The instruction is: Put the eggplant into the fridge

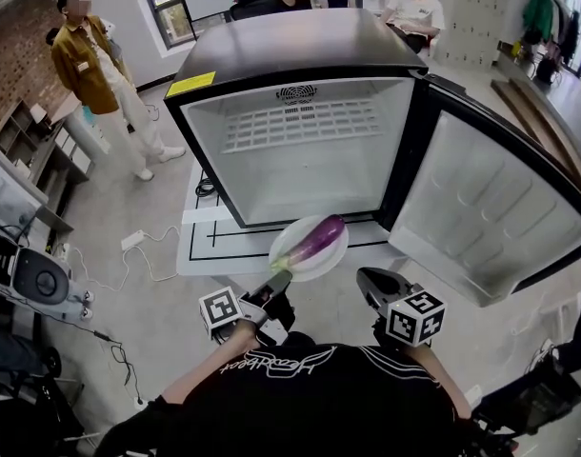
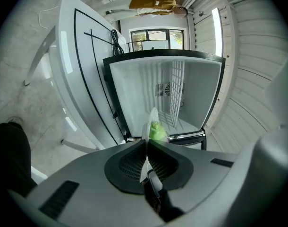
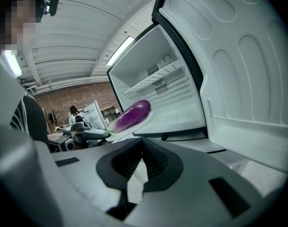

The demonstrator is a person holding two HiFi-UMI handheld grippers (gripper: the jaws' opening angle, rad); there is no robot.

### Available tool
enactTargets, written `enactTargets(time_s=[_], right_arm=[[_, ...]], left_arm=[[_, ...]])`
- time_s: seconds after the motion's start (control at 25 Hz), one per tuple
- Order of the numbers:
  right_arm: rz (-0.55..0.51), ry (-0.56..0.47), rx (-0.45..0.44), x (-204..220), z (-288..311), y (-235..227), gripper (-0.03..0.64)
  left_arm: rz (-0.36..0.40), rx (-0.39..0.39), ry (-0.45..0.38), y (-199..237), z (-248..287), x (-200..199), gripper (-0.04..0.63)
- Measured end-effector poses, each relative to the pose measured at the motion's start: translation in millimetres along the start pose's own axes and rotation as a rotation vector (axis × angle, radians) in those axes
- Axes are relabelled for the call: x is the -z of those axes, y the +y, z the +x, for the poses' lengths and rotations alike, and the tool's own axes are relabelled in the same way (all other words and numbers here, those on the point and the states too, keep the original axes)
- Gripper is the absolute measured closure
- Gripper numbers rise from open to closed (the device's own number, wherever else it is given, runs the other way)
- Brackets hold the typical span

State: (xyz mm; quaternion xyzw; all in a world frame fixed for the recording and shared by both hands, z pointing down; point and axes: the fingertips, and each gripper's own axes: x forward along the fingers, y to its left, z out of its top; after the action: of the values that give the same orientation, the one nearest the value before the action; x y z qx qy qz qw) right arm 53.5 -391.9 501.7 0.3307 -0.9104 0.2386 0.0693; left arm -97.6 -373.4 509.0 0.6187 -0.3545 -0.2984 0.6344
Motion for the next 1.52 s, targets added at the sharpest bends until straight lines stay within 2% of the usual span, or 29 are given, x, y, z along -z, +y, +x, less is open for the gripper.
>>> enactTargets(time_s=[0.32, 0.56, 0.8, 1.0, 1.4, 1.52], right_arm=[[0.002, -0.026, 0.038, -8, 2, -6, 0.611], [0.004, -0.018, 0.039, -18, 18, -7, 0.611], [0.021, -0.004, 0.047, -30, 33, -22, 0.611], [0.024, 0.012, 0.049, -35, 46, -25, 0.611], [0.029, 0.008, 0.068, -52, 63, -35, 0.611], [0.036, 0.005, 0.073, -54, 67, -39, 0.611]], left_arm=[[0.031, -0.030, 0.028, 5, 6, -11, 0.574], [0.019, -0.011, 0.034, -5, 25, -27, 0.574], [0.031, -0.065, 0.008, -3, 48, -50, 0.574], [0.032, -0.068, 0.001, -1, 67, -67, 0.574], [0.057, -0.083, 0.028, -3, 120, -82, 0.574], [0.075, -0.112, 0.038, 1, 134, -85, 0.574]])
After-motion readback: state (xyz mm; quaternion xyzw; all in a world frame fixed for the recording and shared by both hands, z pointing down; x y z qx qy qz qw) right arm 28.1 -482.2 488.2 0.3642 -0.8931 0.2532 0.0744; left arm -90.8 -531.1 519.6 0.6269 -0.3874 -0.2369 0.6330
